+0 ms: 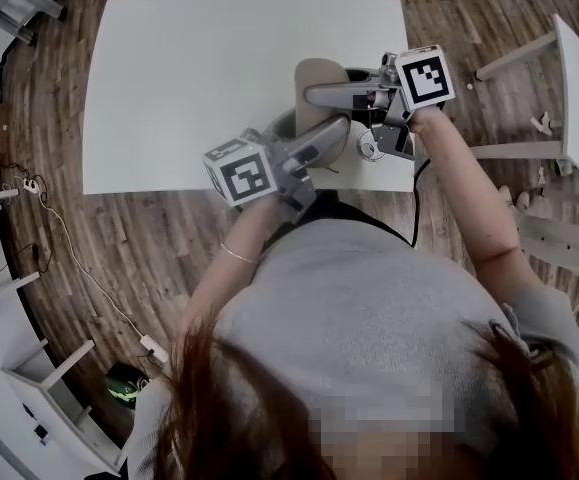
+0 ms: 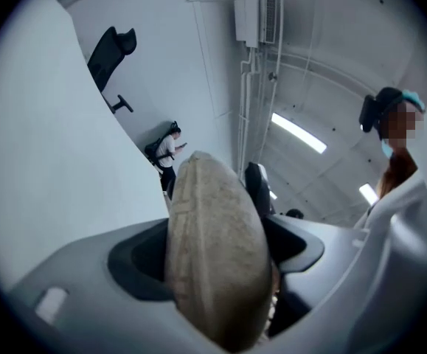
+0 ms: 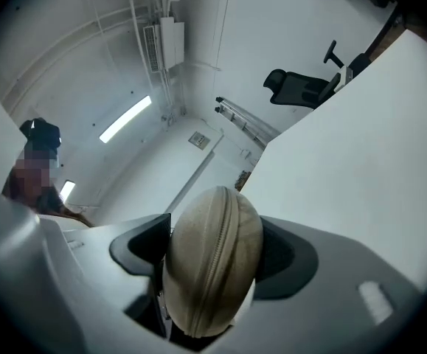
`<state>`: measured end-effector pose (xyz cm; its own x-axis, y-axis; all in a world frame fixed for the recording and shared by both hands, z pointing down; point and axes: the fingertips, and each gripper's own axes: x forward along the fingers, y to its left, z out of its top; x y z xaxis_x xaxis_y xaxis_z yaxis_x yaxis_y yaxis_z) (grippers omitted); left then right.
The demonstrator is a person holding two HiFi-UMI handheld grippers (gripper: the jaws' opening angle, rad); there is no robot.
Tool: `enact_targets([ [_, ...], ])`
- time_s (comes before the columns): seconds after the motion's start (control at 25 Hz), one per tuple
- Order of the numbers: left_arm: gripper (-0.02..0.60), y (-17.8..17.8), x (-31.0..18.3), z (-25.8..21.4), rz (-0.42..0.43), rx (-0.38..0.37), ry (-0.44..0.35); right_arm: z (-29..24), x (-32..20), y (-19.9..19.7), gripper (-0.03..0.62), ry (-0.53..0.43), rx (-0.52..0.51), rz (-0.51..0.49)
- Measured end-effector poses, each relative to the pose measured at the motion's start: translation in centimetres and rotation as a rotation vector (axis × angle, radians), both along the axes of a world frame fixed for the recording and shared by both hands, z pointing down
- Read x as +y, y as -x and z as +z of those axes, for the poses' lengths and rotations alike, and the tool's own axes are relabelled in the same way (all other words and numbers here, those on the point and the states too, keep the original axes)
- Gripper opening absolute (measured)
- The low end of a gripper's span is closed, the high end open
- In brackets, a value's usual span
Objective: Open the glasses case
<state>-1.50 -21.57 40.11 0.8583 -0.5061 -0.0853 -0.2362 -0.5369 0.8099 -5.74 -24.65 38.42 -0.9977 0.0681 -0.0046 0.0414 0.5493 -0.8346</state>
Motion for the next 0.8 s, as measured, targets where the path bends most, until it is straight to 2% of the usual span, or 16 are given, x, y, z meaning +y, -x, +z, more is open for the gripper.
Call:
enact_targets([
  [0.12,0.388,2.0,0.4,1.7,-0.033,-0.172,-0.036,1.4,-0.2,1.0,0.337,-0.005,0.003,0.018],
  [0.24,0.396,4.2,0.7,3.3,-0.088,-0.356,-0.076,3.5,-0.8,1.5,0.333,-0.016,0.061,0.029],
  [0.44,0.394,3.8,1.4,5.9,-0.052,-0.577,-0.075,7.4,-1.9,2.1,0.328,-0.004,0.174,0.001],
  [0.52,0.376,3.9,0.9,6.7,-0.063,-0.658,-0.065,8.0,-2.5,2.6,0.33,-0.032,0.207,-0.014],
  [0.64,0.283,4.4,-0.2,7.8,-0.093,-0.748,-0.029,8.9,-3.8,3.0,0.339,-0.037,0.247,0.009],
  [0.72,0.272,4.2,-0.9,8.3,-0.096,-0.767,-0.005,9.7,-4.8,2.4,0.351,-0.043,0.288,0.063],
  [0.8,0.273,3.6,-1.5,8.7,-0.093,-0.777,0.005,10.6,-5.8,1.4,0.382,-0.108,0.343,0.115],
])
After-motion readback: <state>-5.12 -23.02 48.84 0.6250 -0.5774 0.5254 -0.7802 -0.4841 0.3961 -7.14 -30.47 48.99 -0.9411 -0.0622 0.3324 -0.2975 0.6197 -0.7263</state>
